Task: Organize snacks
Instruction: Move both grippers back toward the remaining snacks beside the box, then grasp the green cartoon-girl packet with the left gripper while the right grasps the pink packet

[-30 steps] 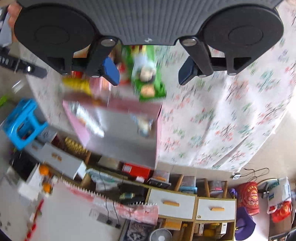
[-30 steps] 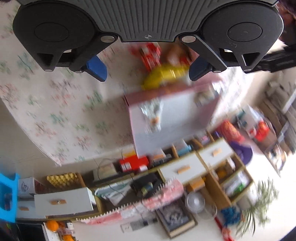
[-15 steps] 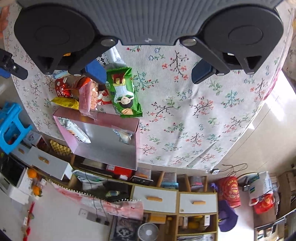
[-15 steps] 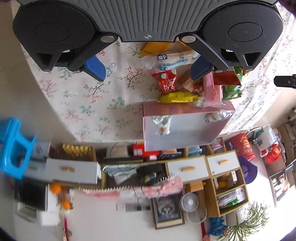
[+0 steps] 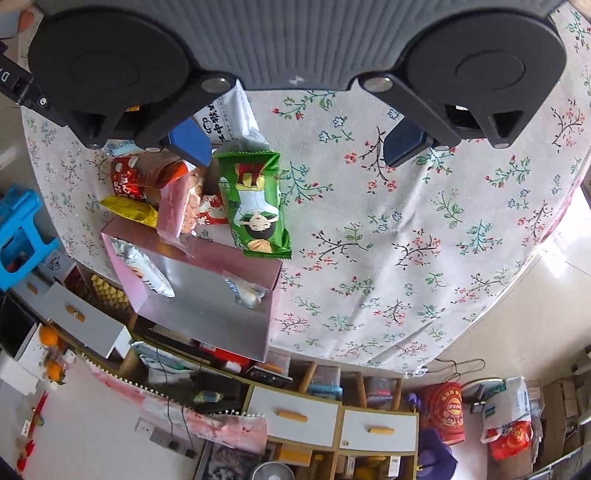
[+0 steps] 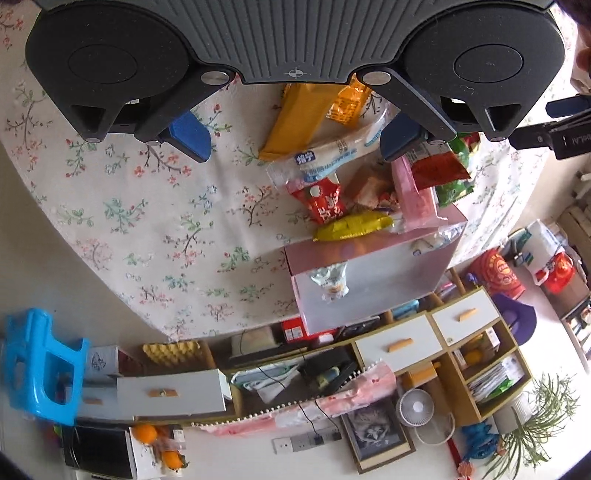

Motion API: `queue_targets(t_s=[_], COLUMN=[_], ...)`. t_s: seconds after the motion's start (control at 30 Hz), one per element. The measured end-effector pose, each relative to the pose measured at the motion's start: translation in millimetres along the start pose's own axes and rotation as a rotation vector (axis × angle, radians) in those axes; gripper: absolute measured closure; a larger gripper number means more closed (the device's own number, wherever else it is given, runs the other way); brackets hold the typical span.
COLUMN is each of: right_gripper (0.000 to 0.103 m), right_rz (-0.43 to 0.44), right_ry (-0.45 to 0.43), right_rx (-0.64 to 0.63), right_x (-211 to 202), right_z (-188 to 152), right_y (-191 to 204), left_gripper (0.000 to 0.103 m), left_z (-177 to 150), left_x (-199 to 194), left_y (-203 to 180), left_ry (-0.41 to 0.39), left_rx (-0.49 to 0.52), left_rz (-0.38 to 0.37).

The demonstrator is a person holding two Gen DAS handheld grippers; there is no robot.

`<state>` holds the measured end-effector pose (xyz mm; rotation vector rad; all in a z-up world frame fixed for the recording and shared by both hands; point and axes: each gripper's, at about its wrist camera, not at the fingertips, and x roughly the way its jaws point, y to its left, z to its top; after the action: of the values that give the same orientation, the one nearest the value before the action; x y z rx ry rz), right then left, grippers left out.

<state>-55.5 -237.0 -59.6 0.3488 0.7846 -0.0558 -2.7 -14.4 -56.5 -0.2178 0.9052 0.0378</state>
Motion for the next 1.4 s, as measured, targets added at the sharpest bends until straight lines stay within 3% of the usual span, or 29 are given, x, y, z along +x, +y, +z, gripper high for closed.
queue_targets(t_s=[0.13, 0.3, 0.8, 1.03, 1.13, 1.27, 1.4], right_gripper=[0.004, 0.004, 0.004, 0.004, 0.004, 0.004, 0.004], right_rz=[0.022, -0.048, -0.057, -0.055, -0.051, -0.064, -0.067], right_ry=[0.027, 0.01, 0.093, 0.121, 0.131, 0.116, 0.097], right_rx=[0.029, 0.004, -0.022, -0.013, 0.003, 0.023, 0.013], right_x=[1, 1, 13, 18, 21, 22, 24], right_z=[-2, -5, -11, -14, -15, -14, -11], right_y=[0, 5, 10, 6, 2, -3, -1], left_gripper=[0.007, 0.007, 0.011, 0.006, 0.01, 0.01, 0.018], left_z=[-1, -1, -2, -2, 4, 17, 27], left_x=[-3, -2, 2, 12, 23, 30, 45], left_y=[-2, -7, -12, -21, -21, -17, -14], left_ry=[-0.006, 0.004, 0.034, 0.068, 0.109, 0.094, 0.124], left_rx=[0.004, 0.025, 0.078, 0.117, 0.109, 0.072, 0.018], left_rz=[0.021, 0.033, 0.078, 0.007, -0.01, -0.045, -0.085])
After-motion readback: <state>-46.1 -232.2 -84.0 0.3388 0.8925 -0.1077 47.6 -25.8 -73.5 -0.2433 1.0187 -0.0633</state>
